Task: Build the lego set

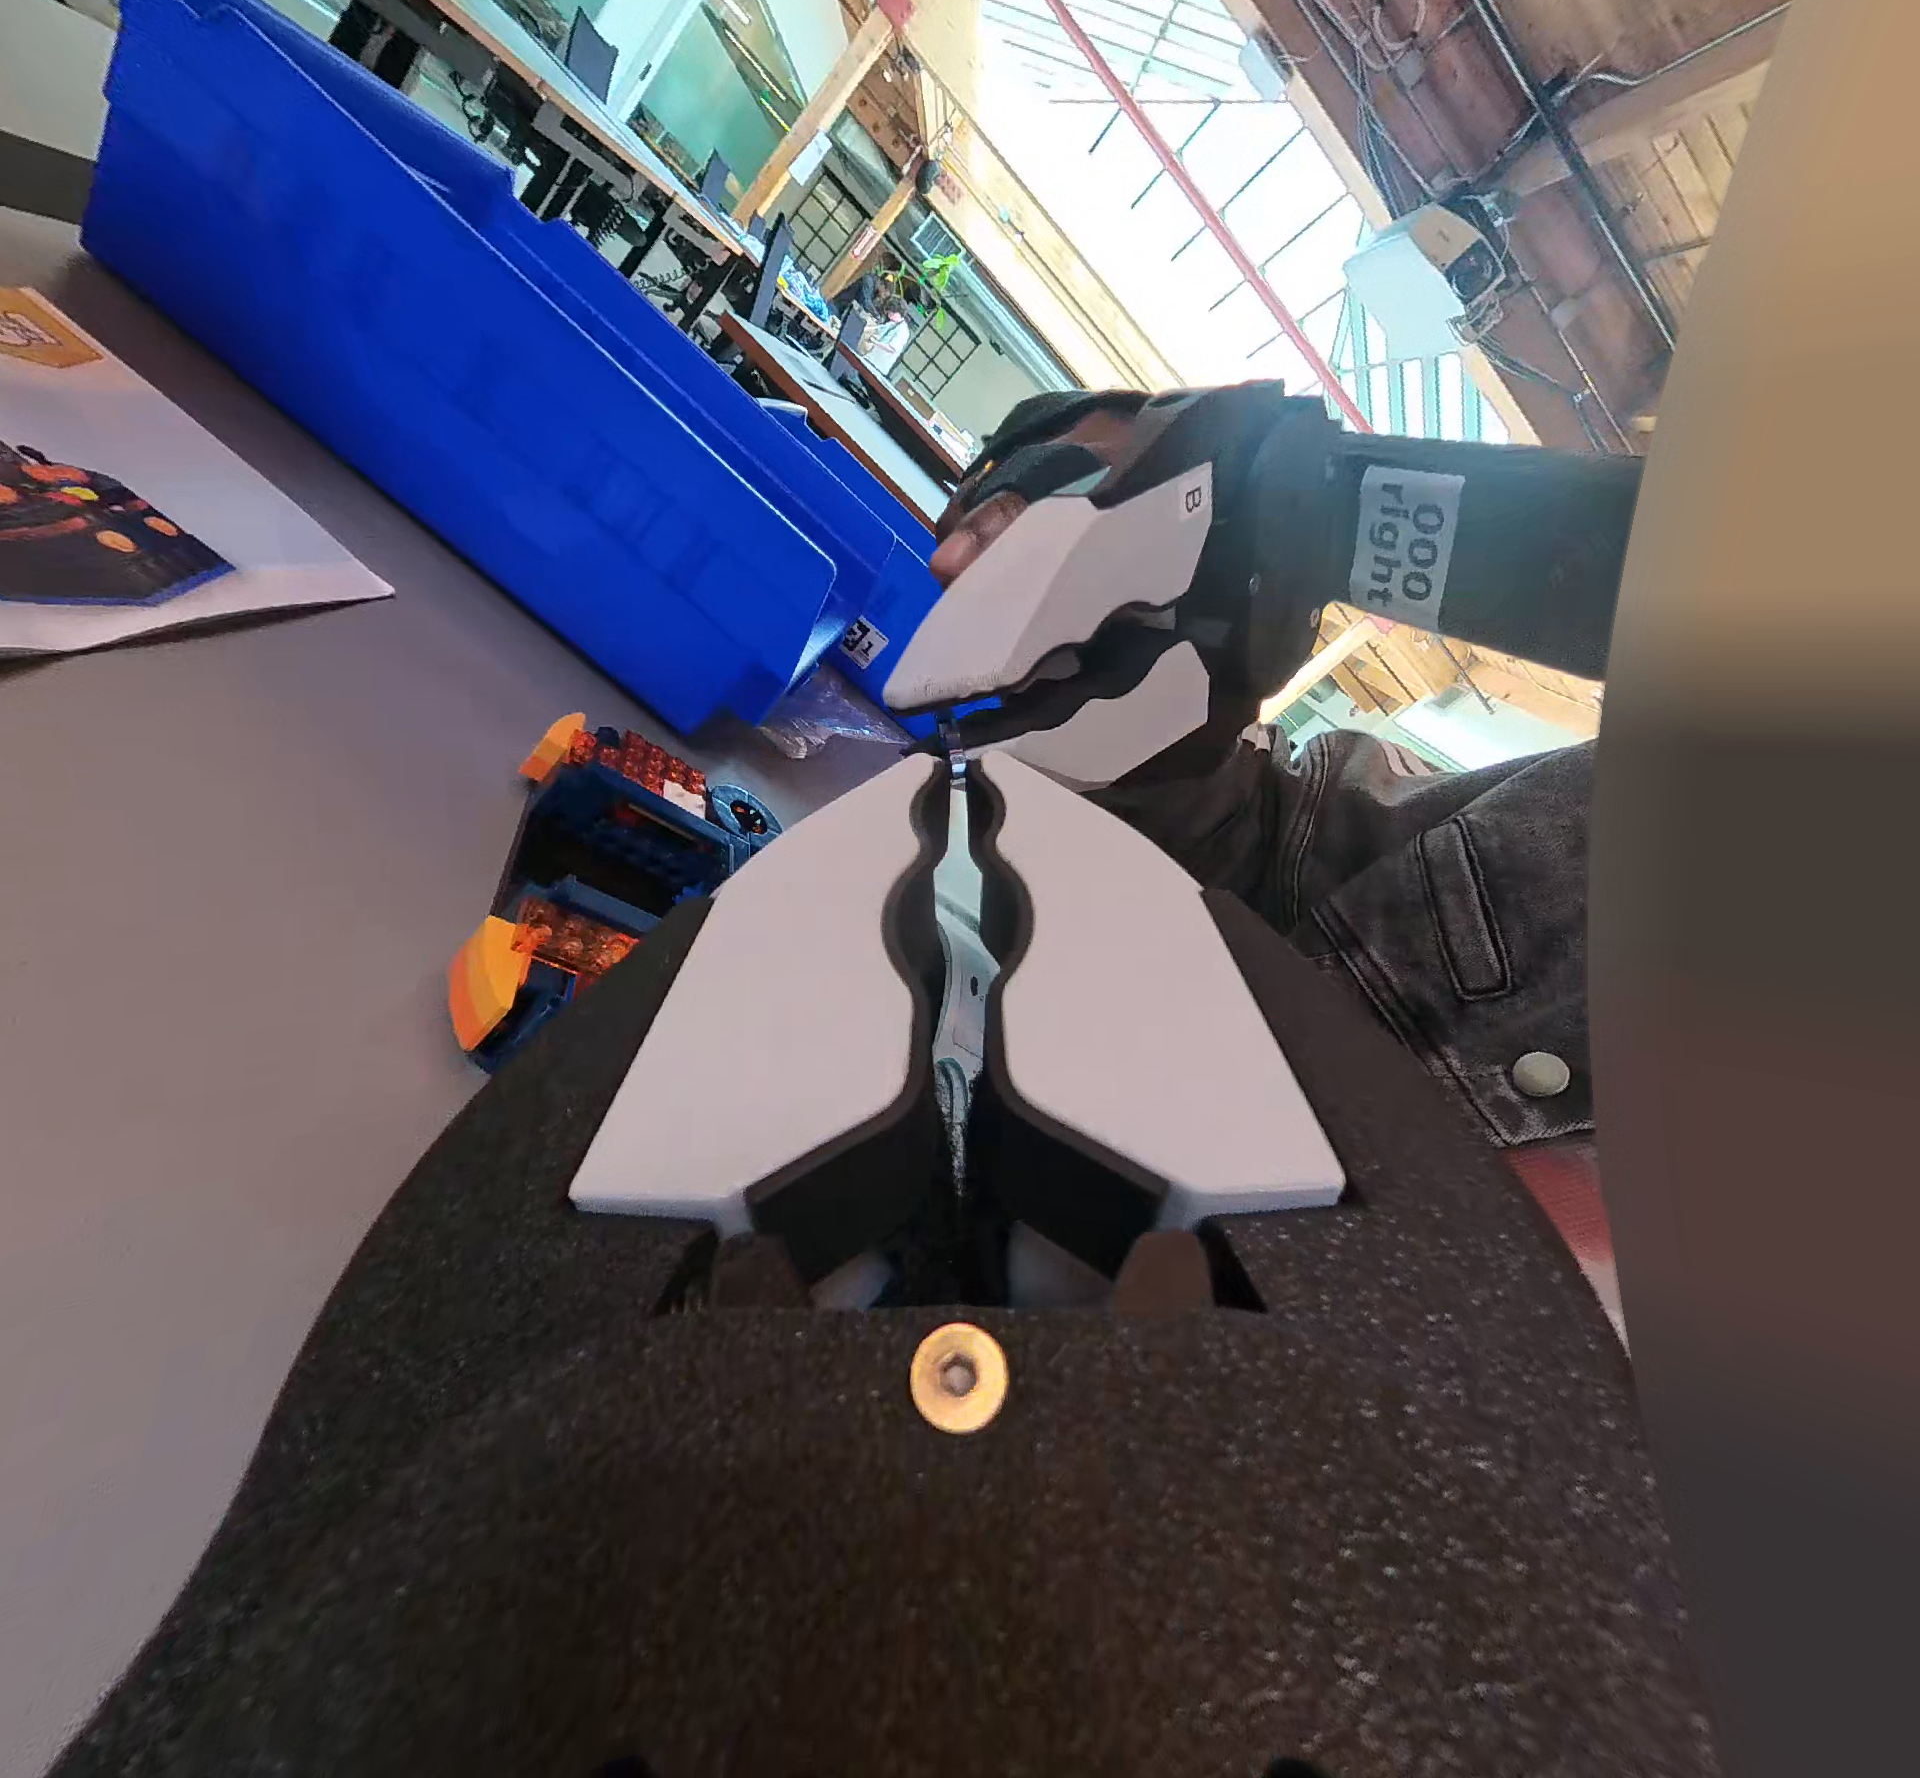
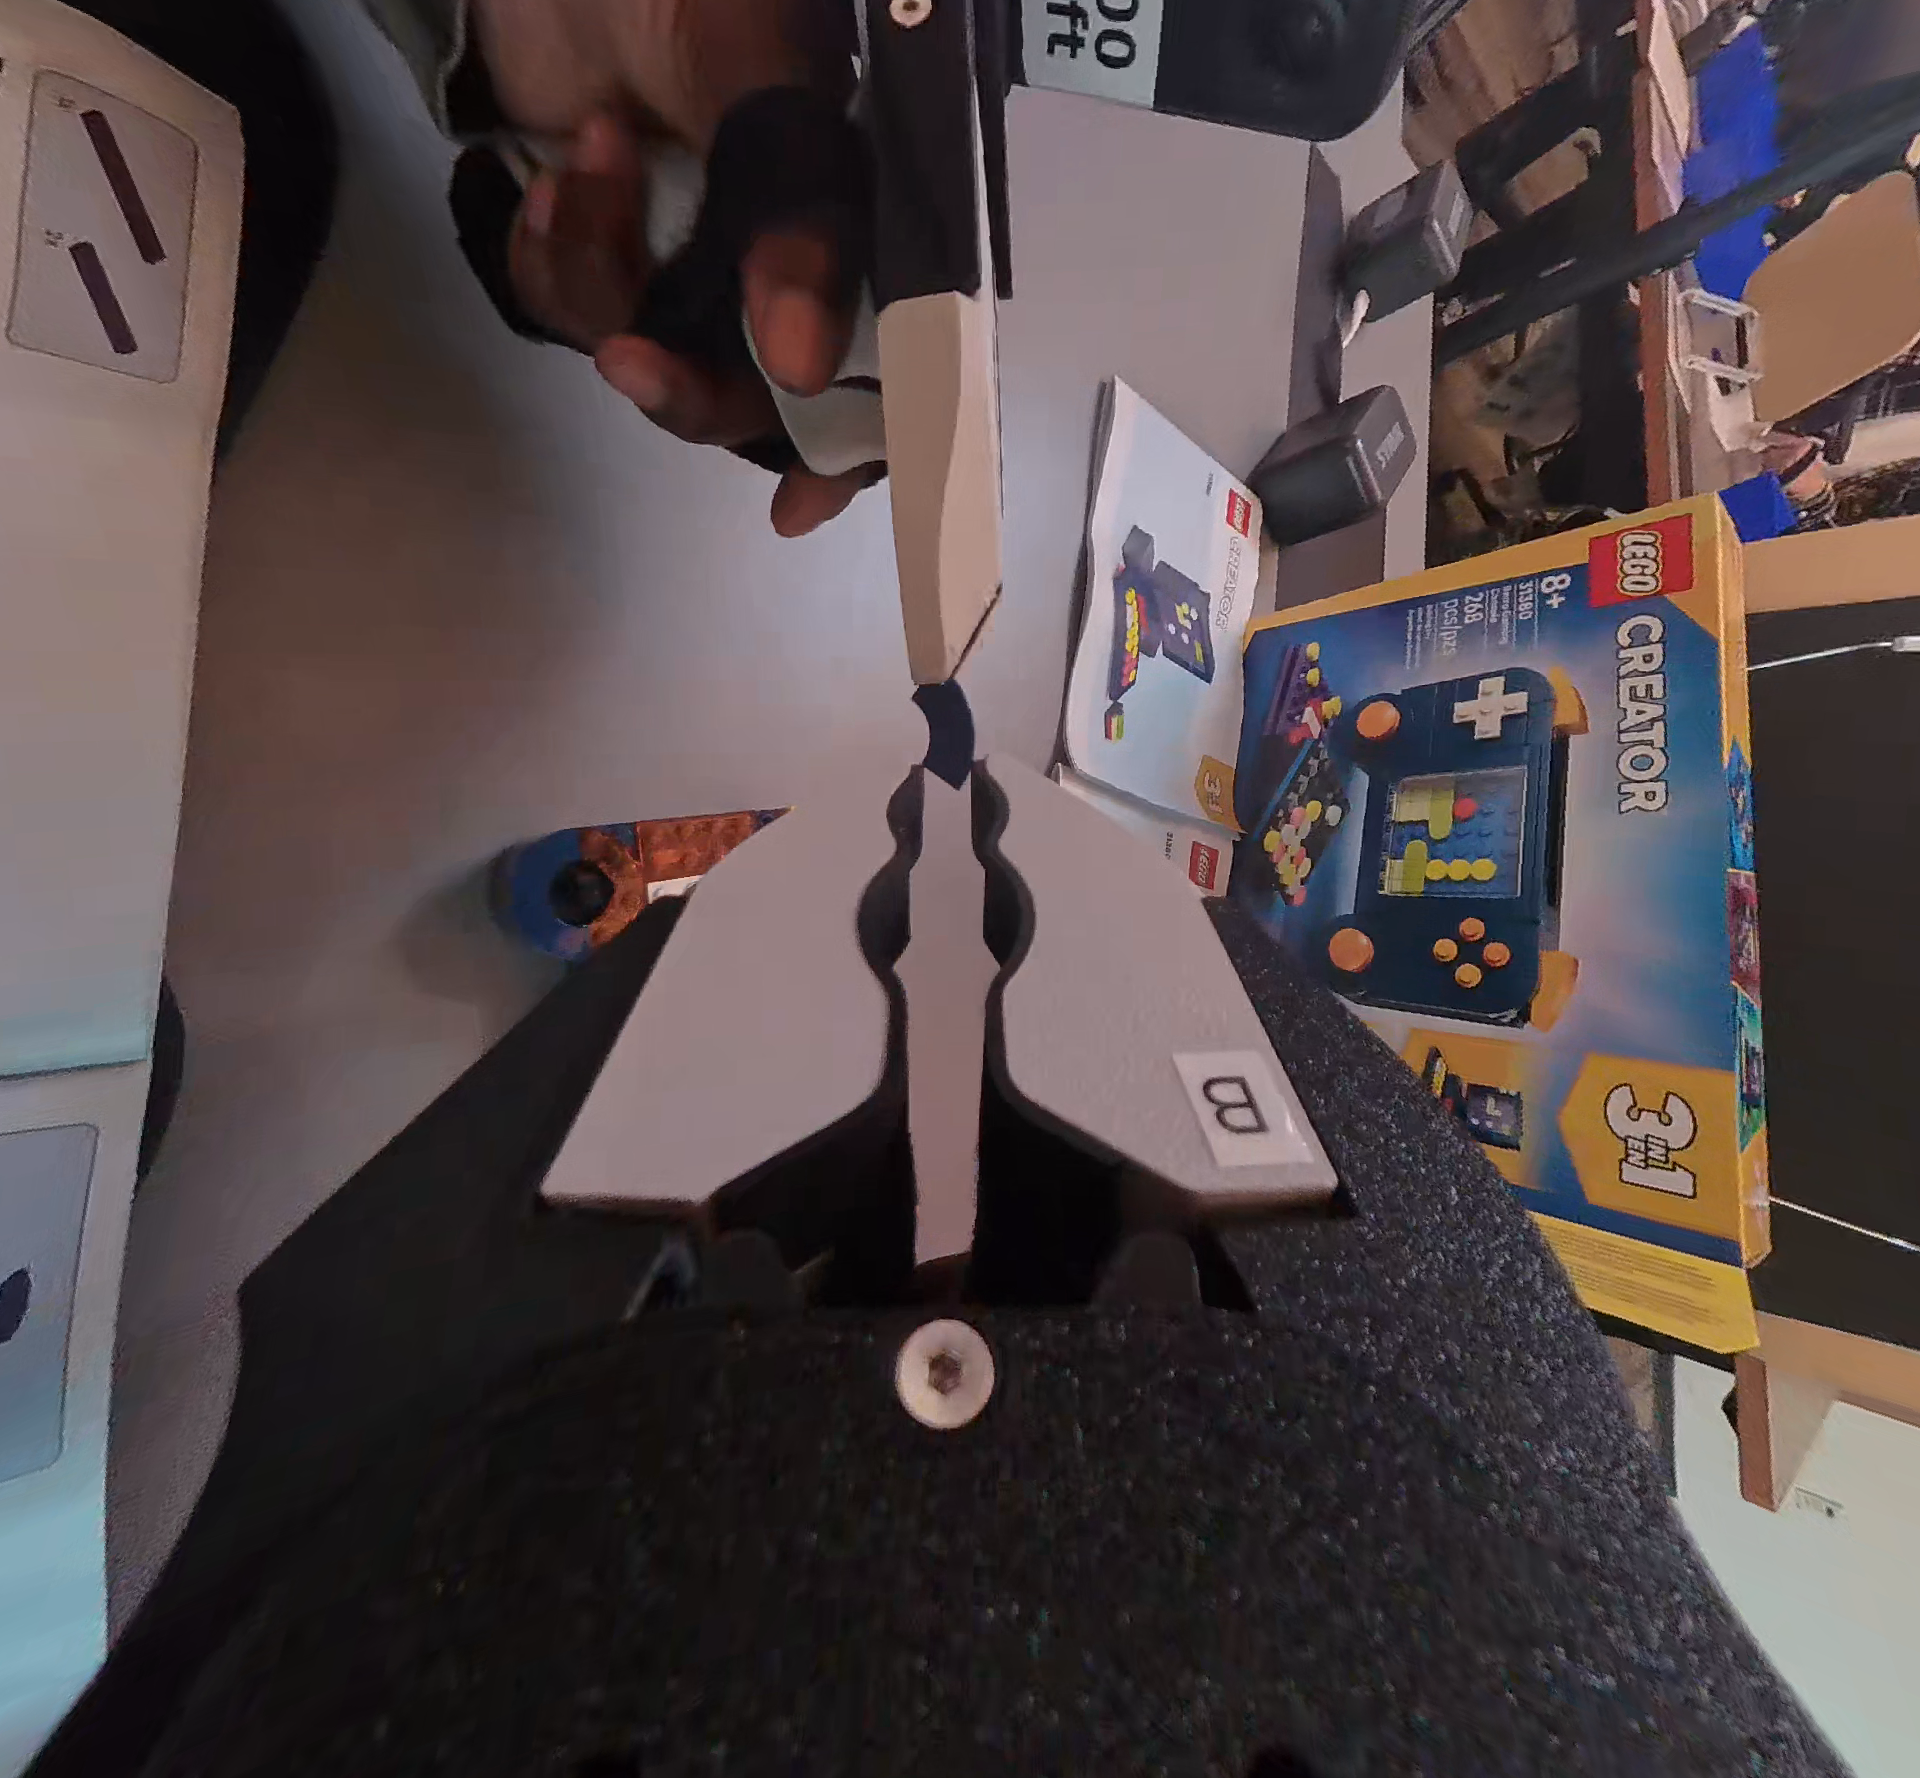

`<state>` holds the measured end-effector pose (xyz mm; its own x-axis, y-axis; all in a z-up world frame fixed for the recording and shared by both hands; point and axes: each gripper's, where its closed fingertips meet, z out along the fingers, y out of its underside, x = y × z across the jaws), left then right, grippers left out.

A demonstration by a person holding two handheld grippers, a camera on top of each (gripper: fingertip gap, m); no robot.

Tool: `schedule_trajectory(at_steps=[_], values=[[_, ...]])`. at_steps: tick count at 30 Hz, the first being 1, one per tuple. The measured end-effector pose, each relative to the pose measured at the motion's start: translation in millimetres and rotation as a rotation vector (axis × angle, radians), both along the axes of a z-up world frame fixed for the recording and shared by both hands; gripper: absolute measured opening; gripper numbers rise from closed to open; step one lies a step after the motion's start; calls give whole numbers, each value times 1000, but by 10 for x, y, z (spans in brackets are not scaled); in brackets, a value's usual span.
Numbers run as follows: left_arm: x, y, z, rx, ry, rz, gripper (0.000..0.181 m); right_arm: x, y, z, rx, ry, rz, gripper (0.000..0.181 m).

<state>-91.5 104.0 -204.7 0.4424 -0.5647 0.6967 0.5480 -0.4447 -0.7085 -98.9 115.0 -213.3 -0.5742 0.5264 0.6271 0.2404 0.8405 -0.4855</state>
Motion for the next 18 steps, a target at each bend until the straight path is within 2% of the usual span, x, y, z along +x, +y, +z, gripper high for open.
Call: schedule_trajectory(at_steps=[9, 15, 17, 18], values=[[-14, 34, -64, -15, 14, 16, 3, 0, -24, -1, -41, 5, -13, 11], [4, 51, -99, -19, 19, 12, 3, 2, -20, -35, -36, -10, 2, 7], [32, 47, -155, -26, 82, -12, 5, 50, -12, -86, -62, -70, 28, 7], [45, 37, -220, -35, 149, -30, 13, 101, 7, -146, -67, -129, 51, 7]])
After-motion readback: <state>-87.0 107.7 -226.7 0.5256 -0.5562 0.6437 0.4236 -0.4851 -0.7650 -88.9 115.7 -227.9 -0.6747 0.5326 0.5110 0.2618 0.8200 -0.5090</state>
